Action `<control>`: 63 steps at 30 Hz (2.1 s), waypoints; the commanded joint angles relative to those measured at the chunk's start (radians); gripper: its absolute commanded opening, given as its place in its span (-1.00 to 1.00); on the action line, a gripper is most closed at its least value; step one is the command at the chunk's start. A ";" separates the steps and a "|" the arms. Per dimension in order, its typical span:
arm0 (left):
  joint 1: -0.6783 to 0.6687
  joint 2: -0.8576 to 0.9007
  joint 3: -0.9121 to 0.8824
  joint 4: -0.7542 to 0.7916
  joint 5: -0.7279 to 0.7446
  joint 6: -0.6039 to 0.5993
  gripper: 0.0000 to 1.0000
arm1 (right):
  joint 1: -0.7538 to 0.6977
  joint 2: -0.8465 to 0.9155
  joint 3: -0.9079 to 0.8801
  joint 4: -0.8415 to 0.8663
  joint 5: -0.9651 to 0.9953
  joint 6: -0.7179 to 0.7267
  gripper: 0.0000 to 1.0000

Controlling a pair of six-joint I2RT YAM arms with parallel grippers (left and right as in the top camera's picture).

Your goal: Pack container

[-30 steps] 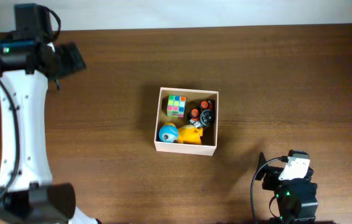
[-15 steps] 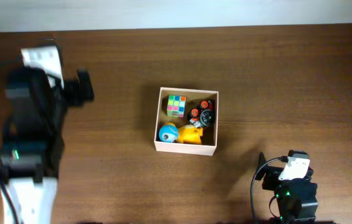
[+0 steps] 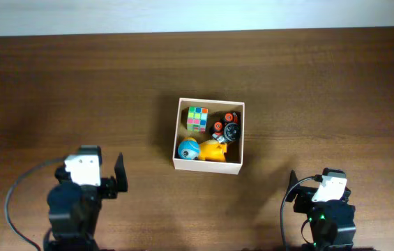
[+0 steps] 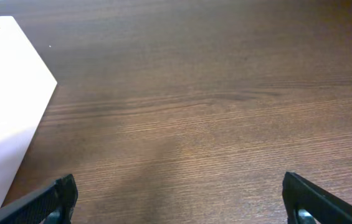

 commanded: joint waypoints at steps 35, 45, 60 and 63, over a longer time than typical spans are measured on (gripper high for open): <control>-0.024 -0.422 -0.335 0.016 0.079 -0.019 0.98 | -0.009 -0.007 -0.006 0.003 -0.001 0.006 0.97; -0.024 -0.422 -0.335 0.016 0.079 -0.019 0.99 | -0.009 -0.007 -0.006 0.003 -0.001 0.006 0.97; -0.024 -0.422 -0.335 0.016 0.079 -0.019 0.99 | -0.009 -0.007 -0.006 0.003 -0.001 0.006 0.98; -0.024 -0.422 -0.335 0.016 0.079 -0.019 0.98 | -0.009 -0.007 -0.006 0.003 -0.001 0.006 0.97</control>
